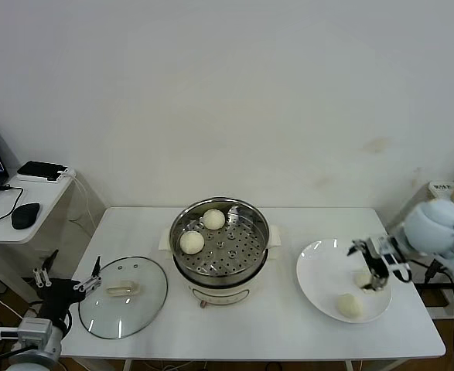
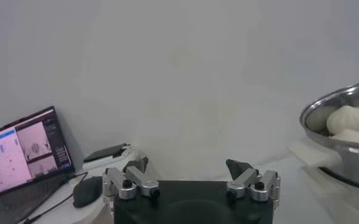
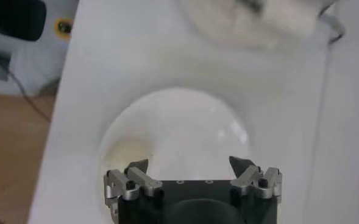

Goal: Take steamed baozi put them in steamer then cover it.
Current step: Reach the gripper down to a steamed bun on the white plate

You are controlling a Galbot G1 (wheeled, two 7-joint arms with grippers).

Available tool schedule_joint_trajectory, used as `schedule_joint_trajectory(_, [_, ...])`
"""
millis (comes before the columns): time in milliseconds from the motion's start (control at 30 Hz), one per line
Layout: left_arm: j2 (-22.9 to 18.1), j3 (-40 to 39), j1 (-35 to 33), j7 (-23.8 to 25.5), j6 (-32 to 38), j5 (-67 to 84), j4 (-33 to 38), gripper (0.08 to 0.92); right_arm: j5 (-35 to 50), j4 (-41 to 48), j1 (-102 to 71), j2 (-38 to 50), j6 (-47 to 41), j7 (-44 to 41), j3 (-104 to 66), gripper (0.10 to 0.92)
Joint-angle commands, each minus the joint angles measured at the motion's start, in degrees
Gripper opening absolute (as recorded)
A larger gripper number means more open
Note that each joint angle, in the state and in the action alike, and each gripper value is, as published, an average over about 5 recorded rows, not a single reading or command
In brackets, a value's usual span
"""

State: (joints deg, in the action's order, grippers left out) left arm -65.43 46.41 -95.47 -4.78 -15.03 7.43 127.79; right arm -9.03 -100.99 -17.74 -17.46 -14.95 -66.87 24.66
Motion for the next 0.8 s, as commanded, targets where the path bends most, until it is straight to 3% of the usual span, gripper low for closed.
schedule_joint_trajectory(33, [0.03, -0.49, -0.14, 0.06, -0.12, -0.55, -0.49, 0.823, -4.15, -1.39, -18.68, 3.45, 0.74, 0.52, -13.42, 0.823])
schedule_joint_trajectory(367, [-0.05, -0.22, -0.46, 0.16, -0.21, -0.96, -0.5, 0.823, -3.16, 3.62, -16.86, -4.72, -1.6, 2.15, -10.55, 0.823])
schedule_joint_trajectory(800, [-0.34, -0.2, -0.25, 0.22, -0.21, -1.23, -1.34, 0.823, -4.84, 9.57, -14.96, -8.34, -2.56, 2.51, -7.37, 0.823])
